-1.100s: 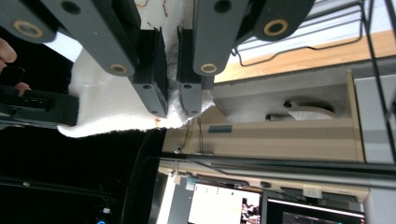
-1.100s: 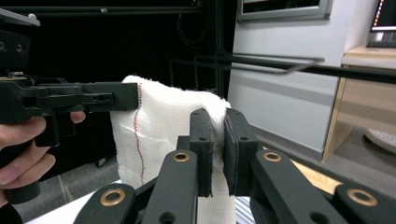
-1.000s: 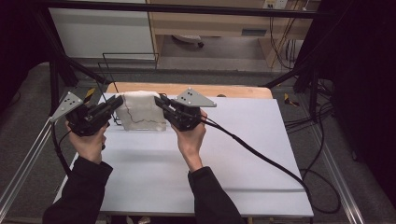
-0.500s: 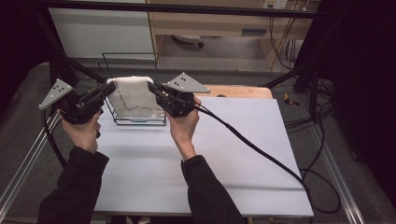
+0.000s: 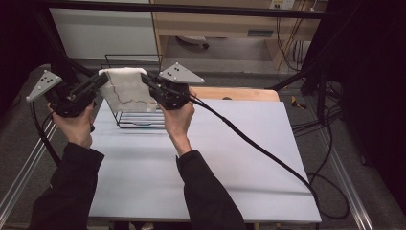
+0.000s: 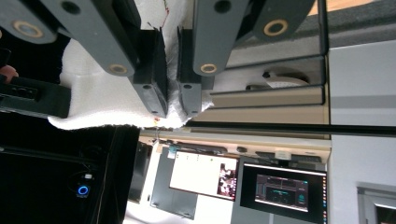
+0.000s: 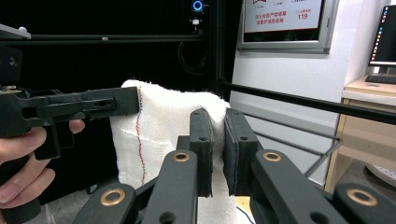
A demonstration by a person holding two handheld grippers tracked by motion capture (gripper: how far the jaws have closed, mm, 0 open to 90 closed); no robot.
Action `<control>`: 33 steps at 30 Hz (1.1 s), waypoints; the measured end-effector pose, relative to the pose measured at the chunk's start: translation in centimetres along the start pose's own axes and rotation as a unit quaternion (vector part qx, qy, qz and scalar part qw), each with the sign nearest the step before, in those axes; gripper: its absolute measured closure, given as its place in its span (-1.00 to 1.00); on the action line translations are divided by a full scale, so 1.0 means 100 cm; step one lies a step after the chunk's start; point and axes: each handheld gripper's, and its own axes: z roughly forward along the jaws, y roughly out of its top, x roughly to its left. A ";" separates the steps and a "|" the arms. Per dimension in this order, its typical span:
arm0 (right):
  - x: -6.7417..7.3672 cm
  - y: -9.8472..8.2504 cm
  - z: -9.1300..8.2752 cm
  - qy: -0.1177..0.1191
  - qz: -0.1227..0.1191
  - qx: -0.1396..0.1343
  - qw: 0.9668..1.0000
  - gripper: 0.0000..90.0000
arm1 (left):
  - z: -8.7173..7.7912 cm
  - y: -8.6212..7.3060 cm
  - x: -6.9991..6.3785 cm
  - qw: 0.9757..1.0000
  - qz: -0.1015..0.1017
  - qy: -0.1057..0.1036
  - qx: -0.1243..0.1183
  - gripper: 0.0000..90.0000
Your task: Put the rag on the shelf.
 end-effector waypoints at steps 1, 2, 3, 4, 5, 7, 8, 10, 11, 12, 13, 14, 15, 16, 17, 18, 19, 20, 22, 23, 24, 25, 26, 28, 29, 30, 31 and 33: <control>0.000 0.002 0.002 0.000 0.001 -0.001 1.000 0.85 | 0.001 0.002 0.001 1.000 -0.001 0.000 -0.001 0.83; 0.000 0.002 0.002 0.000 0.001 -0.001 1.000 0.85 | 0.001 0.004 0.002 1.000 -0.003 0.000 -0.001 0.83; 0.000 0.004 0.003 0.000 0.000 -0.002 1.000 0.85 | 0.002 0.006 0.004 1.000 -0.004 -0.001 -0.003 0.83; -0.001 0.006 0.005 0.000 -0.001 -0.003 1.000 0.85 | 0.003 0.008 0.005 1.000 -0.006 0.000 -0.003 0.83; -0.001 0.010 0.008 0.000 -0.001 -0.005 1.000 0.85 | 0.004 0.010 0.006 1.000 -0.007 0.000 -0.004 0.83; -0.002 0.012 0.009 0.000 -0.003 -0.006 1.000 0.85 | 0.006 0.014 0.008 1.000 -0.003 0.003 -0.005 0.83; -0.002 0.015 0.011 0.000 -0.003 -0.006 1.000 0.85 | 0.007 0.016 0.008 1.000 -0.002 0.003 -0.006 0.83; -0.003 0.020 0.014 0.000 -0.005 -0.009 1.000 0.85 | 0.009 0.021 0.010 1.000 0.000 0.003 -0.009 0.83; -0.004 0.024 0.016 -0.001 -0.006 -0.012 1.000 0.85 | 0.010 0.024 0.010 1.000 0.002 0.004 -0.010 0.83; -0.004 0.024 0.016 -0.001 -0.006 -0.012 1.000 0.85 | 0.010 0.026 0.010 1.000 0.005 0.006 -0.010 0.83; -0.004 0.026 0.017 -0.001 -0.007 -0.013 1.000 0.85 | 0.011 0.029 0.010 1.000 0.007 0.007 -0.011 0.83; -0.005 0.031 0.019 -0.003 -0.010 -0.015 1.000 0.85 | 0.012 0.031 0.010 1.000 0.006 0.007 -0.013 0.83; -0.005 0.031 0.019 -0.003 -0.010 -0.015 1.000 0.85 | 0.012 0.034 0.011 1.000 0.006 0.006 -0.014 0.83; -0.005 0.033 0.020 -0.003 -0.010 -0.016 1.000 0.85 | 0.013 0.036 0.011 1.000 0.002 0.005 -0.017 0.83; -0.006 0.035 0.020 -0.003 -0.010 -0.017 1.000 0.85 | 0.013 0.037 0.011 1.000 0.003 0.005 -0.017 0.83; -0.006 0.037 0.021 -0.004 -0.010 -0.018 1.000 0.85 | 0.014 0.039 0.011 1.000 0.006 0.004 -0.017 0.83; -0.008 0.040 0.021 -0.006 -0.012 -0.019 1.000 0.85 | 0.015 0.040 0.011 1.000 0.008 0.005 -0.017 0.83; -0.008 0.040 0.021 -0.006 -0.012 -0.019 1.000 0.85 | 0.016 0.042 0.011 1.000 0.009 0.005 -0.016 0.83; -0.009 0.043 0.022 -0.006 -0.012 -0.021 1.000 0.85 | 0.018 0.044 0.010 1.000 0.011 0.005 -0.016 0.83; -0.010 0.044 0.022 -0.008 -0.012 -0.021 1.000 0.85 | 0.019 0.045 0.010 1.000 0.011 0.005 -0.016 0.83; -0.011 0.046 0.023 -0.007 -0.011 -0.021 1.000 0.85 | 0.020 0.046 0.011 1.000 0.012 0.006 -0.017 0.83; -0.012 0.047 0.023 -0.006 -0.012 -0.021 1.000 0.85 | 0.021 0.047 0.011 1.000 0.010 0.006 -0.017 0.83; -0.012 0.048 0.024 -0.006 -0.015 -0.021 1.000 0.85 | 0.022 0.048 0.012 1.000 0.009 0.006 -0.018 0.83; -0.013 0.050 0.024 -0.006 -0.017 -0.020 1.000 0.85 | 0.025 0.050 0.013 1.000 0.008 0.005 -0.016 0.83; -0.013 0.050 0.025 -0.007 -0.015 -0.020 1.000 0.85 | 0.026 0.051 0.014 1.000 0.009 0.005 -0.015 0.83; -0.014 0.051 0.026 -0.008 -0.015 -0.019 1.000 0.85 | 0.028 0.052 0.014 1.000 0.010 0.006 -0.015 0.83; -0.015 0.052 0.027 -0.010 -0.016 -0.019 1.000 0.85 | 0.029 0.053 0.014 1.000 0.011 0.007 -0.015 0.83; -0.017 0.054 0.029 -0.011 -0.015 -0.020 1.000 0.85 | 0.031 0.055 0.015 1.000 0.010 0.007 -0.015 0.83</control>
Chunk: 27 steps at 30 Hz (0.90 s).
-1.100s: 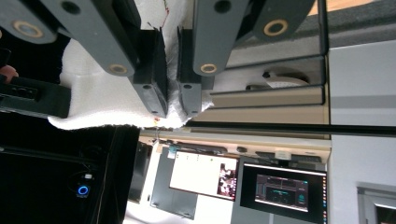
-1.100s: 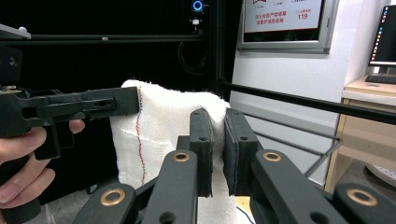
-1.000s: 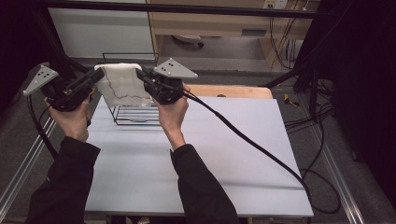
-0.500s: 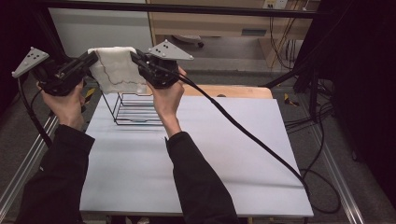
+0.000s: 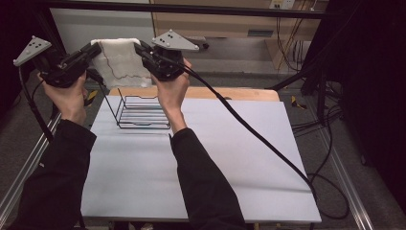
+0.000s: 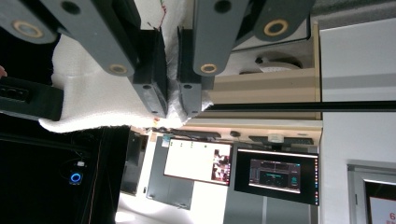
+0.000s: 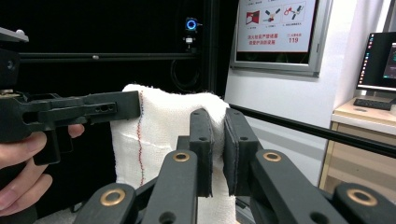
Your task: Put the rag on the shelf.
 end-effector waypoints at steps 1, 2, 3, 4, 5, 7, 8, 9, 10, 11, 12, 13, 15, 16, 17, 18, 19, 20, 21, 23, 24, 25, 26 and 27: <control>-0.001 0.001 0.001 -0.001 0.001 -0.002 1.000 0.85 | 0.001 0.001 0.001 1.000 0.000 0.000 -0.001 0.83; -0.002 0.003 0.002 0.000 0.002 -0.002 1.000 0.85 | 0.002 0.003 0.001 1.000 -0.001 -0.001 -0.002 0.83; -0.002 0.004 0.003 0.000 0.000 -0.003 1.000 0.85 | 0.003 0.004 0.002 1.000 0.000 -0.001 -0.001 0.83; -0.003 0.006 0.004 -0.001 0.000 -0.003 1.000 0.85 | 0.004 0.006 0.002 1.000 0.001 -0.001 -0.001 0.83; -0.004 0.008 0.005 -0.002 -0.002 -0.003 1.000 0.85 | 0.005 0.007 0.002 1.000 0.003 0.000 -0.001 0.83; -0.006 0.009 0.006 -0.003 -0.003 -0.003 1.000 0.85 | 0.008 0.010 0.002 1.000 0.006 0.004 0.000 0.83; -0.006 0.009 0.008 -0.005 -0.002 -0.002 1.000 0.85 | 0.009 0.012 0.003 1.000 0.009 0.006 0.002 0.83; -0.007 0.010 0.009 -0.006 -0.002 0.000 1.000 0.85 | 0.011 0.013 0.004 1.000 0.007 0.007 0.004 0.83; -0.007 0.011 0.011 -0.006 0.000 0.000 1.000 0.85 | 0.012 0.013 0.004 1.000 0.005 0.008 0.003 0.83; -0.007 0.011 0.011 -0.006 0.000 0.000 1.000 0.85 | 0.013 0.014 0.005 1.000 0.002 0.008 0.003 0.83; -0.008 0.012 0.012 -0.007 -0.002 0.001 1.000 0.85 | 0.013 0.014 0.006 1.000 -0.001 0.008 0.002 0.83; -0.008 0.013 0.013 -0.008 -0.003 0.003 1.000 0.85 | 0.014 0.015 0.007 1.000 -0.001 0.008 0.002 0.83; -0.009 0.015 0.015 -0.009 -0.005 0.003 1.000 0.85 | 0.015 0.017 0.008 1.000 0.002 0.008 0.001 0.83; -0.009 0.016 0.016 -0.010 -0.002 0.003 1.000 0.85 | 0.015 0.017 0.008 1.000 0.005 0.009 0.002 0.83; -0.010 0.017 0.018 -0.009 -0.002 0.003 1.000 0.85 | 0.017 0.018 0.009 1.000 0.006 0.011 0.003 0.83; -0.010 0.017 0.019 -0.011 -0.001 0.003 1.000 0.85 | 0.018 0.019 0.010 1.000 0.007 0.014 0.006 0.83; -0.011 0.018 0.021 -0.012 -0.002 0.005 1.000 0.85 | 0.020 0.019 0.011 1.000 0.009 0.017 0.009 0.83; -0.011 0.018 0.023 -0.012 -0.005 0.007 1.000 0.85 | 0.021 0.020 0.012 1.000 0.008 0.018 0.011 0.83; -0.012 0.018 0.025 -0.014 -0.008 0.010 1.000 0.85 | 0.023 0.021 0.014 1.000 0.007 0.019 0.011 0.83; -0.014 0.019 0.029 -0.014 -0.008 0.012 1.000 0.85 | 0.025 0.022 0.016 1.000 0.008 0.018 0.012 0.83; -0.014 0.019 0.029 -0.014 -0.008 0.012 1.000 0.85 | 0.027 0.023 0.017 1.000 0.010 0.020 0.014 0.83; -0.015 0.019 0.030 -0.014 -0.007 0.012 1.000 0.85 | 0.028 0.023 0.017 1.000 0.011 0.021 0.016 0.83; -0.017 0.018 0.032 -0.014 -0.005 0.011 1.000 0.85 | 0.030 0.024 0.018 1.000 0.011 0.023 0.017 0.83; -0.018 0.018 0.033 -0.014 -0.004 0.011 1.000 0.85 | 0.032 0.024 0.019 0.999 0.012 0.024 0.018 0.83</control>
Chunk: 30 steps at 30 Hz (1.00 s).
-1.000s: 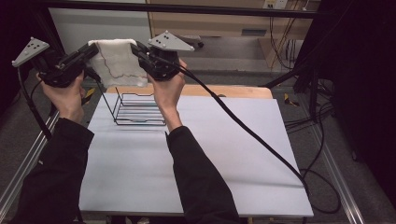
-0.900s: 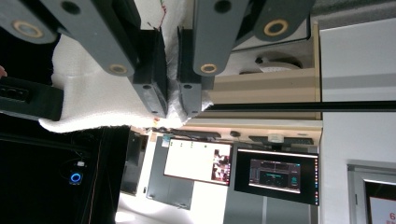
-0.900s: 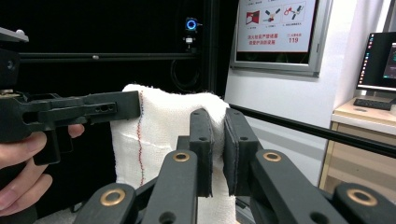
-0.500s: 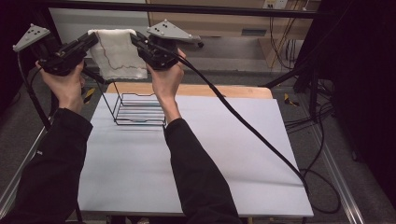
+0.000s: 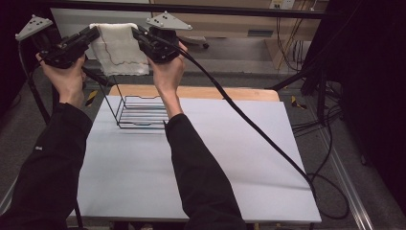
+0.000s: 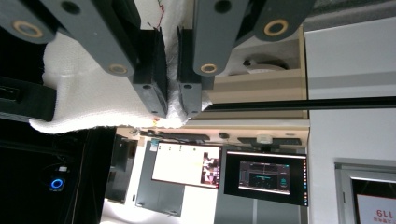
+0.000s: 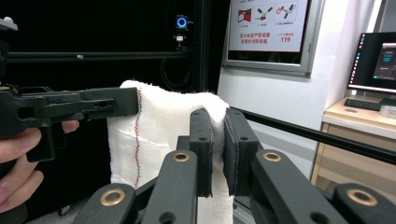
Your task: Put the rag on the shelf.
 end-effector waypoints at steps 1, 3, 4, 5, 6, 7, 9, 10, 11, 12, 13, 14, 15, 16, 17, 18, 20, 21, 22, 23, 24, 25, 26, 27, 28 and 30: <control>-0.001 0.000 0.001 -0.001 0.001 0.001 1.000 0.85 | 0.002 0.000 0.001 1.000 0.001 0.002 0.002 0.83; -0.004 -0.001 0.005 -0.002 0.002 0.005 1.000 0.85 | 0.005 0.000 0.003 1.000 0.000 0.002 0.005 0.83; -0.005 -0.002 0.007 -0.002 0.004 0.005 1.000 0.85 | 0.007 0.000 0.004 1.000 -0.001 0.001 0.005 0.83; -0.007 -0.002 0.008 -0.002 0.005 0.006 1.000 0.85 | 0.009 -0.001 0.005 1.000 -0.003 0.001 0.005 0.83; -0.008 -0.003 0.009 -0.003 0.008 0.006 1.000 0.85 | 0.010 -0.001 0.005 1.000 -0.001 0.002 0.007 0.83; -0.009 -0.003 0.010 -0.003 0.008 0.005 1.000 0.85 | 0.012 -0.002 0.006 1.000 0.001 0.004 0.009 0.83; -0.011 -0.005 0.013 -0.004 0.009 0.008 1.000 0.85 | 0.016 -0.002 0.008 1.000 0.002 0.005 0.014 0.83; -0.013 -0.006 0.014 -0.004 0.009 0.010 1.000 0.85 | 0.017 -0.003 0.009 1.000 0.000 0.005 0.014 0.83; -0.013 -0.007 0.015 -0.003 0.009 0.011 1.000 0.85 | 0.018 -0.003 0.009 1.000 -0.002 0.004 0.013 0.83; -0.014 -0.007 0.016 -0.004 0.011 0.012 1.000 0.85 | 0.019 -0.004 0.010 1.000 -0.002 0.004 0.014 0.83; -0.015 -0.008 0.017 -0.004 0.011 0.012 1.000 0.85 | 0.020 -0.004 0.011 1.000 -0.003 0.003 0.015 0.83; -0.016 -0.009 0.018 -0.004 0.012 0.013 1.000 0.85 | 0.021 -0.005 0.012 1.000 -0.005 0.003 0.016 0.83; -0.017 -0.010 0.019 -0.005 0.013 0.013 1.000 0.85 | 0.022 -0.006 0.013 1.000 -0.006 0.003 0.018 0.83; -0.018 -0.011 0.020 -0.006 0.012 0.015 1.000 0.85 | 0.023 -0.006 0.014 1.000 -0.009 0.002 0.018 0.83; -0.018 -0.012 0.022 -0.006 0.012 0.017 1.000 0.85 | 0.024 -0.007 0.014 1.000 -0.011 0.002 0.020 0.83; -0.019 -0.013 0.023 -0.007 0.010 0.020 1.000 0.85 | 0.025 -0.008 0.015 1.000 -0.011 0.003 0.021 0.83; -0.020 -0.015 0.024 -0.009 0.004 0.026 1.000 0.85 | 0.026 -0.010 0.016 1.000 -0.008 0.001 0.024 0.83; -0.021 -0.016 0.024 -0.009 0.005 0.028 1.000 0.85 | 0.027 -0.012 0.016 1.000 -0.007 0.000 0.025 0.83; -0.022 -0.017 0.024 -0.009 0.005 0.028 1.000 0.85 | 0.027 -0.014 0.017 1.000 -0.008 -0.001 0.028 0.83; -0.023 -0.018 0.025 -0.009 0.005 0.030 1.000 0.85 | 0.028 -0.016 0.017 1.000 -0.009 0.000 0.030 0.83; -0.023 -0.020 0.025 -0.009 0.006 0.032 0.999 0.85 | 0.028 -0.018 0.018 0.999 -0.010 0.001 0.034 0.83; -0.022 -0.021 0.026 -0.009 0.006 0.035 0.999 0.85 | 0.029 -0.021 0.018 0.999 -0.010 0.001 0.036 0.83; -0.022 -0.023 0.027 -0.009 0.003 0.038 0.999 0.85 | 0.028 -0.023 0.019 0.999 -0.011 0.002 0.038 0.83; -0.021 -0.027 0.027 -0.009 0.004 0.041 0.999 0.85 | 0.027 -0.025 0.019 0.999 -0.012 0.001 0.038 0.83; -0.021 -0.027 0.027 -0.009 0.004 0.041 0.999 0.85 | 0.026 -0.027 0.020 0.999 -0.014 -0.001 0.038 0.83; -0.021 -0.030 0.027 -0.009 0.009 0.046 0.999 0.85 | 0.024 -0.031 0.020 0.999 -0.013 -0.005 0.041 0.83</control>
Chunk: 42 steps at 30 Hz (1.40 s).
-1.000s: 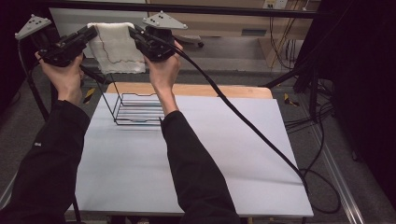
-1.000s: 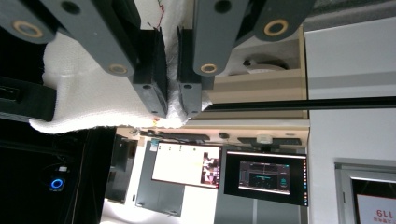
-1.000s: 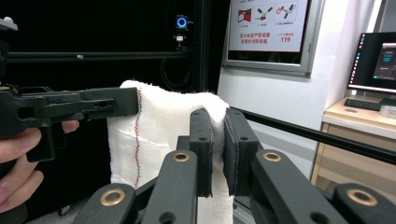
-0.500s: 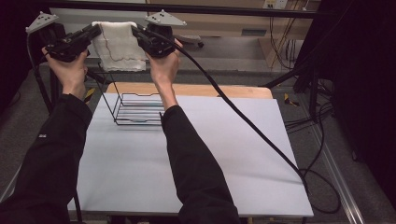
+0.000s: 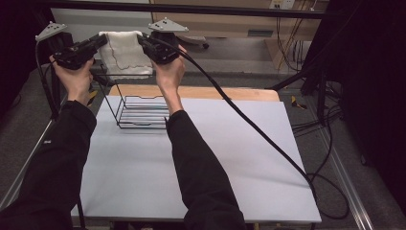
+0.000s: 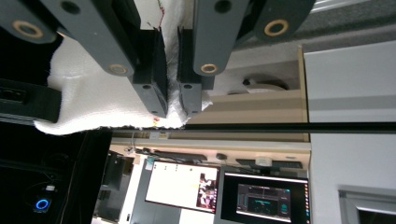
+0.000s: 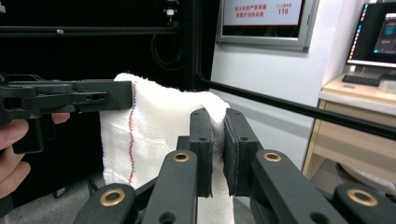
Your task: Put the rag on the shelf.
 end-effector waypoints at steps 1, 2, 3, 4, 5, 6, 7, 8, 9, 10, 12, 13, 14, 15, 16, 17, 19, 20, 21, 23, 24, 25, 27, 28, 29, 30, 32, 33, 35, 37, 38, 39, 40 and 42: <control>0.000 -0.002 -0.001 0.000 0.000 0.002 1.000 0.85 | -0.001 -0.002 0.000 1.000 0.002 -0.001 0.004 0.83; 0.001 -0.004 -0.001 -0.001 0.002 0.005 1.000 0.85 | -0.002 -0.003 -0.001 1.000 0.004 0.000 0.004 0.83; 0.002 -0.005 -0.002 -0.001 0.001 0.007 1.000 0.85 | -0.003 -0.005 -0.001 1.000 0.004 0.000 0.006 0.83; 0.003 -0.007 -0.002 -0.001 0.001 0.009 1.000 0.85 | -0.004 -0.008 -0.001 1.000 0.004 -0.001 0.008 0.83; 0.005 -0.009 -0.003 0.000 0.001 0.011 1.000 0.85 | -0.005 -0.010 -0.001 1.000 0.003 -0.001 0.010 0.83; 0.006 -0.010 -0.004 0.000 0.000 0.014 1.000 0.85 | -0.006 -0.013 -0.001 1.000 0.001 -0.003 0.011 0.83; 0.007 -0.012 -0.004 0.000 -0.001 0.015 1.000 0.85 | -0.007 -0.016 -0.001 1.000 0.001 -0.003 0.012 0.83; 0.008 -0.014 -0.005 0.001 -0.001 0.018 1.000 0.85 | -0.008 -0.018 -0.001 1.000 0.000 -0.004 0.014 0.83; 0.008 -0.016 -0.006 0.001 -0.001 0.020 1.000 0.85 | -0.009 -0.021 -0.001 1.000 -0.001 -0.006 0.014 0.83; 0.009 -0.018 -0.007 0.002 0.000 0.023 1.000 0.85 | -0.010 -0.023 -0.001 1.000 -0.001 -0.007 0.017 0.83; 0.009 -0.022 -0.008 0.003 0.002 0.027 1.000 0.85 | -0.012 -0.026 -0.001 1.000 0.001 -0.009 0.020 0.83; 0.009 -0.024 -0.008 0.005 0.003 0.029 1.000 0.85 | -0.013 -0.027 -0.002 1.000 0.001 -0.009 0.020 0.83; 0.010 -0.025 -0.008 0.006 0.004 0.029 1.000 0.85 | -0.014 -0.028 -0.002 1.000 0.001 -0.010 0.021 0.83; 0.010 -0.027 -0.009 0.007 0.005 0.030 1.000 0.85 | -0.016 -0.029 -0.002 1.000 0.001 -0.011 0.022 0.83; 0.011 -0.028 -0.010 0.008 0.005 0.031 0.999 0.85 | -0.017 -0.030 -0.002 1.000 0.001 -0.013 0.023 0.83; 0.011 -0.029 -0.010 0.010 0.004 0.030 0.999 0.85 | -0.018 -0.031 -0.002 1.000 0.000 -0.014 0.023 0.83; 0.012 -0.030 -0.012 0.012 0.004 0.030 0.999 0.85 | -0.020 -0.033 -0.002 1.000 0.000 -0.017 0.025 0.82; 0.013 -0.031 -0.013 0.012 0.004 0.030 0.999 0.85 | -0.021 -0.034 -0.002 1.000 0.002 -0.017 0.025 0.82; 0.013 -0.032 -0.014 0.014 0.004 0.030 0.999 0.84 | -0.022 -0.035 -0.003 1.000 0.002 -0.017 0.025 0.82; 0.015 -0.033 -0.015 0.015 0.004 0.031 0.999 0.84 | -0.023 -0.036 -0.003 1.000 0.003 -0.019 0.024 0.82; 0.015 -0.034 -0.016 0.016 0.002 0.031 0.999 0.84 | -0.023 -0.037 -0.003 1.000 0.004 -0.019 0.025 0.82; 0.016 -0.034 -0.016 0.016 0.001 0.031 0.999 0.84 | -0.024 -0.037 -0.003 1.000 0.004 -0.019 0.025 0.82; 0.017 -0.034 -0.017 0.018 -0.002 0.030 0.999 0.84 | -0.025 -0.037 -0.002 0.999 0.004 -0.021 0.024 0.82; 0.018 -0.034 -0.018 0.019 -0.004 0.029 0.999 0.84 | -0.026 -0.037 -0.003 0.999 0.006 -0.023 0.024 0.82; 0.018 -0.034 -0.019 0.019 -0.005 0.030 0.999 0.84 | -0.027 -0.037 -0.003 0.999 0.009 -0.024 0.024 0.82; 0.018 -0.035 -0.019 0.019 -0.007 0.028 0.999 0.84 | -0.028 -0.038 -0.004 0.999 0.011 -0.026 0.024 0.82; 0.019 -0.036 -0.021 0.021 -0.005 0.027 0.999 0.84 | -0.030 -0.039 -0.004 0.999 0.012 -0.029 0.022 0.82; 0.019 -0.037 -0.023 0.023 -0.005 0.026 0.999 0.84 | -0.030 -0.040 -0.004 0.999 0.013 -0.030 0.022 0.82; 0.020 -0.039 -0.025 0.025 -0.008 0.025 0.999 0.84 | -0.032 -0.041 -0.005 0.999 0.014 -0.032 0.023 0.82; 0.021 -0.041 -0.027 0.026 -0.008 0.025 0.999 0.84 | -0.033 -0.041 -0.006 0.999 0.014 -0.032 0.024 0.82; 0.022 -0.041 -0.028 0.026 -0.010 0.025 0.999 0.84 | -0.034 -0.042 -0.007 0.999 0.016 -0.032 0.024 0.82; 0.022 -0.042 -0.029 0.027 -0.011 0.026 0.999 0.84 | -0.035 -0.042 -0.007 0.999 0.017 -0.032 0.024 0.82; 0.023 -0.042 -0.030 0.028 -0.014 0.026 0.999 0.84 | -0.036 -0.043 -0.008 0.999 0.017 -0.032 0.023 0.82; 0.025 -0.043 -0.031 0.029 -0.021 0.027 0.999 0.83 | -0.038 -0.044 -0.008 0.999 0.018 -0.034 0.025 0.81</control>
